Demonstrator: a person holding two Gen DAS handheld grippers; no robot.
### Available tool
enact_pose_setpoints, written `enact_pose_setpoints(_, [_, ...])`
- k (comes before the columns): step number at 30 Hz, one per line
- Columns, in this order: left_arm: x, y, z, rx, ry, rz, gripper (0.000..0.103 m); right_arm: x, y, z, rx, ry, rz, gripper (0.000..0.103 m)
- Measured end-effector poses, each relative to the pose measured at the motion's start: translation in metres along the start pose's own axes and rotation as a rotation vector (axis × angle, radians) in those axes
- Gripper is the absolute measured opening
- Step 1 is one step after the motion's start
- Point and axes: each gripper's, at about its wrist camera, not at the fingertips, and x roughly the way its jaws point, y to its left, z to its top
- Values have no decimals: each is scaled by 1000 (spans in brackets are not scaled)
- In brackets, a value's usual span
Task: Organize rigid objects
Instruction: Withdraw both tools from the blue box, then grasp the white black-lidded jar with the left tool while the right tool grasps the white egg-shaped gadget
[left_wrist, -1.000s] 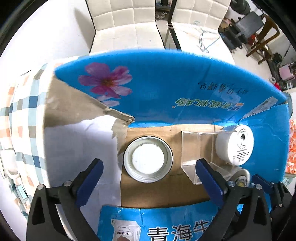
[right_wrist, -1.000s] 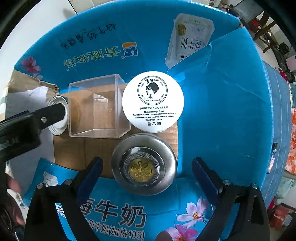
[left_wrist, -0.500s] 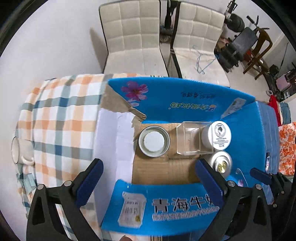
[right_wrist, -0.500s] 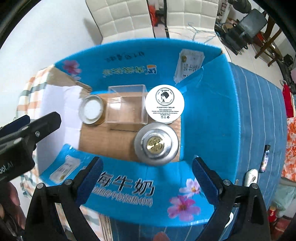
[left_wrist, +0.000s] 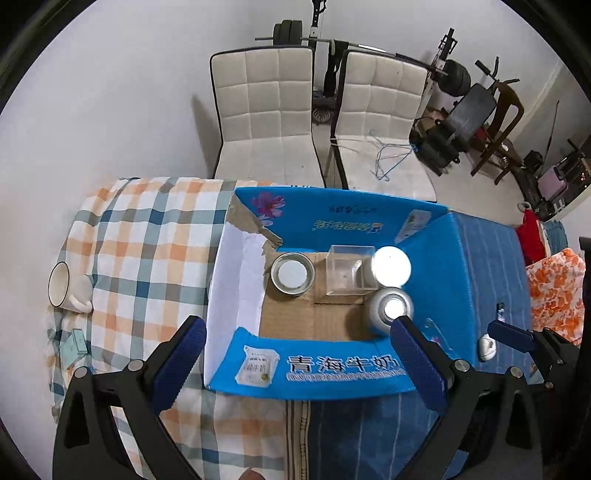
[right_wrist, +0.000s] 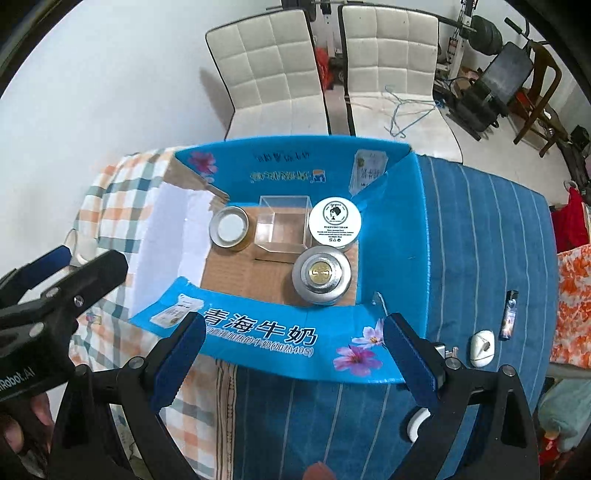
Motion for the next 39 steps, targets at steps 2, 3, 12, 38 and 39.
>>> enact_pose_setpoints(2, [-6,-2,-3,-2,-6,-6,102,-9,-2,-3,3,-9,7,99])
enact_pose_setpoints(3, [-9,-3,-4,-2,-11,-3,102,-14,-4,-5,4,-13,15,99])
enact_pose_setpoints(12, [-38,-25,-14,-8,-65,12,102,-56,-18,-23,-30,-79,19,99])
enact_pose_setpoints(38, [102,-267,-111,230,270,-160,102,5,-312,-173,344,93,-152,99])
enact_pose_setpoints(39, [113,-273,-120,232,310,-170,102,13,-321,-185,365,109,-163,99])
